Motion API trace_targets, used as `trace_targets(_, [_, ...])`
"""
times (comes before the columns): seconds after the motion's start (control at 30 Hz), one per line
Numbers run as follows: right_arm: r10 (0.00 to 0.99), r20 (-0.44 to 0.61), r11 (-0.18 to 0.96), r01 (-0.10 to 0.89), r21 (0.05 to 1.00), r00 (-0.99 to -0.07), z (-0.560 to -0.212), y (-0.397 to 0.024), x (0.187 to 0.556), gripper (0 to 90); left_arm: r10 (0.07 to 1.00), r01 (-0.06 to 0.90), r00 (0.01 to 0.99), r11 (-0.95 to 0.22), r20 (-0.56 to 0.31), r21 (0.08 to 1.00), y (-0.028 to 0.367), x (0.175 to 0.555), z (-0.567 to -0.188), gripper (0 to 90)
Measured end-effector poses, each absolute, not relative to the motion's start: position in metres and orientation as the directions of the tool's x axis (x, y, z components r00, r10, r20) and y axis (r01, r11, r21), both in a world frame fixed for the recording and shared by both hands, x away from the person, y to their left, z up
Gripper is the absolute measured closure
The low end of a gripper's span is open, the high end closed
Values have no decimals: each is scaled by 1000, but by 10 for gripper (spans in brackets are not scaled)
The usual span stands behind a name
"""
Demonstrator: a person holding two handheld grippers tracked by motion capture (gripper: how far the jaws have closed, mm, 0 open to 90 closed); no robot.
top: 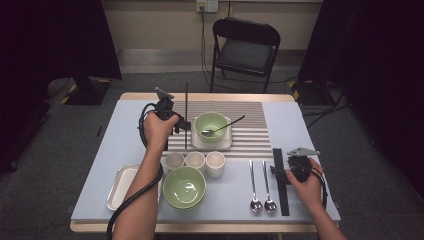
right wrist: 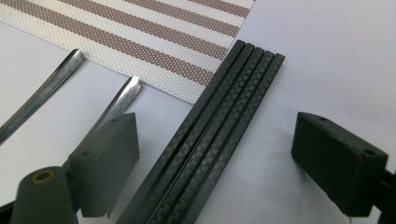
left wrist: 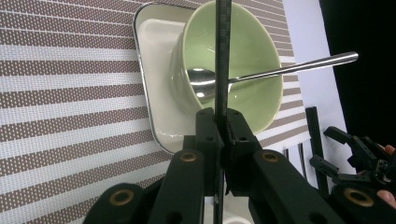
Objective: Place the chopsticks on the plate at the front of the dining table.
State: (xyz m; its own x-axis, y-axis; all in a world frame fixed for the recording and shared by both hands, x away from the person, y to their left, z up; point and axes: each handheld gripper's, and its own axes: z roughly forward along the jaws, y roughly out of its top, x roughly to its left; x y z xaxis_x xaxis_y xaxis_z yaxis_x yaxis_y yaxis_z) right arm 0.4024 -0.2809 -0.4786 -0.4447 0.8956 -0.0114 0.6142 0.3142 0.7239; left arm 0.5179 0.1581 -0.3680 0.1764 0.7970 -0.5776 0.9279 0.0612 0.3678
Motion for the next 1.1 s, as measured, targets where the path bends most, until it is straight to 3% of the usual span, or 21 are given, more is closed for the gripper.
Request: trace_targets(1.1, [895, -10, 314, 614, 724, -446, -479, -281, 402, 140, 817, 934, 156, 61, -555, 352, 153, 532, -392, 862])
